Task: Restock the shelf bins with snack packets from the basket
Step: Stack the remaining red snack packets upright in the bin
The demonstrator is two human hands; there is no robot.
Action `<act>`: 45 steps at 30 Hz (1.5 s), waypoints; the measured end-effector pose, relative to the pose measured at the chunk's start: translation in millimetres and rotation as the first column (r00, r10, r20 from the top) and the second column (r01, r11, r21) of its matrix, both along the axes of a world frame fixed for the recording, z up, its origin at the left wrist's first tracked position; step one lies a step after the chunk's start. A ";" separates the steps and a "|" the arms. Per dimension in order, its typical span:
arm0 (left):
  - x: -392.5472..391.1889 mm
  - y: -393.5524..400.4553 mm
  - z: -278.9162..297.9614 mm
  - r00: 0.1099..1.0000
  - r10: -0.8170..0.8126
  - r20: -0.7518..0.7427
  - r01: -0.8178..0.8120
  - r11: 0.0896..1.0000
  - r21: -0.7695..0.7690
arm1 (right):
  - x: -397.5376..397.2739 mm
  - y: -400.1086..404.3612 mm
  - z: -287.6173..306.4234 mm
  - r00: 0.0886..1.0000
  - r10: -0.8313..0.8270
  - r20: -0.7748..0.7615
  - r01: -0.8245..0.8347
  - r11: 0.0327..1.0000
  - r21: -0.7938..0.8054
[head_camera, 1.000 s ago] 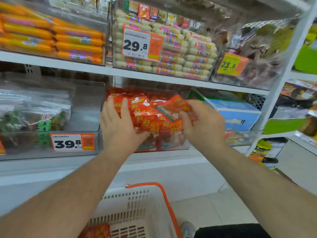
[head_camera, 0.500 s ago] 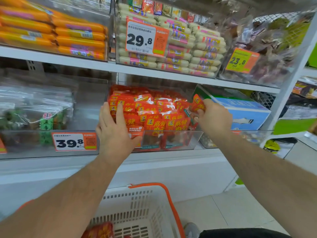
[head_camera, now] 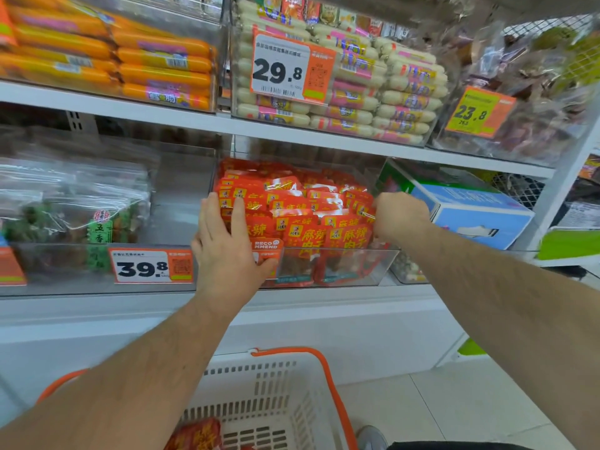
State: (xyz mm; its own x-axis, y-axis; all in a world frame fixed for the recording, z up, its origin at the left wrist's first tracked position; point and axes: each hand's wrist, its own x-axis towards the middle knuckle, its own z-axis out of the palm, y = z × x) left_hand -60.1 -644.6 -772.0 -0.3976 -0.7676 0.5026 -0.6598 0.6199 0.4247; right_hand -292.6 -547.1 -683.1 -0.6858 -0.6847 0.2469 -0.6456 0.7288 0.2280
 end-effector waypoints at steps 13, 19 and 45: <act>5.0 -1.1 2.5 0.999 -0.041 0.007 0.040 0.999 0.036 | -16.4 21.4 -15.5 0.997 0.020 0.071 -0.009 0.989 -0.150; 18.4 7.5 -6.9 0.983 -0.133 -0.126 0.104 0.970 -0.218 | 25.8 37.6 -26.6 0.981 0.146 -0.129 -0.192 0.835 -0.515; 169.4 12.3 -222.4 0.928 -0.316 0.197 0.039 0.609 0.793 | 260.9 40.3 -387.6 0.163 -0.171 0.972 -0.271 0.939 0.211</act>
State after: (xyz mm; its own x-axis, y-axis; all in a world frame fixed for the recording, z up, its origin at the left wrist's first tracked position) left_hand 109.4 -632.4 -994.5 -0.5854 -0.7071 -0.3966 -0.7453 0.2769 0.6065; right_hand -31.8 -506.8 -1070.7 -0.1599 -0.5992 -0.7845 -0.5190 0.7270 -0.4496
